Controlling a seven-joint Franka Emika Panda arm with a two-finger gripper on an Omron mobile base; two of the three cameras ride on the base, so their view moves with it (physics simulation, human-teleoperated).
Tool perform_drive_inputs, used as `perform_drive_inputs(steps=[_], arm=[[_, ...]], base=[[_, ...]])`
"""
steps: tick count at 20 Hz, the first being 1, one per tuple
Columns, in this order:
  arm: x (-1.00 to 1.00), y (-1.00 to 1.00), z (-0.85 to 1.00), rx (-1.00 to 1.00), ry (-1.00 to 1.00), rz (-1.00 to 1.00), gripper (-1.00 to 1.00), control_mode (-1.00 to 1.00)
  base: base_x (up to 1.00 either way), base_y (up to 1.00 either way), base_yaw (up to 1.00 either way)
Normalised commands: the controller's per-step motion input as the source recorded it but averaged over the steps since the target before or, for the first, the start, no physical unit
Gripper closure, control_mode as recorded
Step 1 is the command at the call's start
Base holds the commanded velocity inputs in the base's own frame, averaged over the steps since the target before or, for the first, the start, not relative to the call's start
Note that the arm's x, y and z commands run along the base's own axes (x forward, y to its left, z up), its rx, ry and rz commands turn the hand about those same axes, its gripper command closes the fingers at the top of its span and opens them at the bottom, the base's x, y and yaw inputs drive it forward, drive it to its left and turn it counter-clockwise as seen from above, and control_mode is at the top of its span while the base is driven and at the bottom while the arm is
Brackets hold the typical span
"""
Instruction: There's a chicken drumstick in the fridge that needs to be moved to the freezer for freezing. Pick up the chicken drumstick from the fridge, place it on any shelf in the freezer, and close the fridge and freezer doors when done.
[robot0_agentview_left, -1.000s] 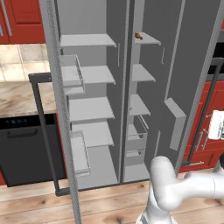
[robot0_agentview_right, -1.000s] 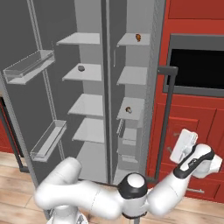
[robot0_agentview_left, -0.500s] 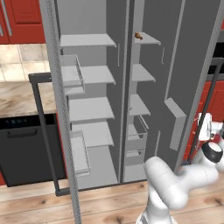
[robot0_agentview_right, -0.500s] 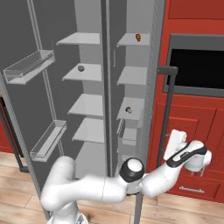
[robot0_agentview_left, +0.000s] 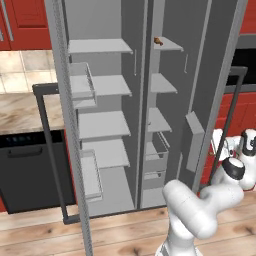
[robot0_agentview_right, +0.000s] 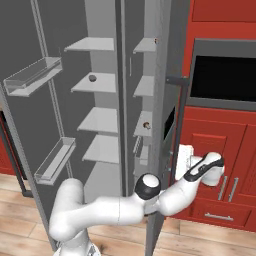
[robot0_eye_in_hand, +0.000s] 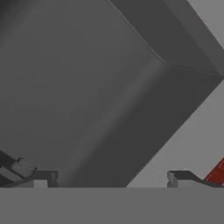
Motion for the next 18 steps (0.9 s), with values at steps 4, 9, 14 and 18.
perform_drive_inputs(steps=[4, 9, 14, 18], arm=[[-0.20, 1.00, -0.11, 0.19, 0.00, 0.17, -1.00, -1.00], [-0.19, 1.00, -0.20, 0.27, -0.12, 0.02, -1.00, -1.00], [-0.30, 1.00, -0.28, 0.32, -0.36, -0.09, -1.00, -1.00], [-0.01, 1.00, -0.14, 0.19, -0.33, -0.37, -1.00, -1.00]], base=[[0.00, 0.00, 0.00], [0.00, 0.00, 0.00], [0.00, 0.00, 0.00], [0.00, 0.00, 0.00]])
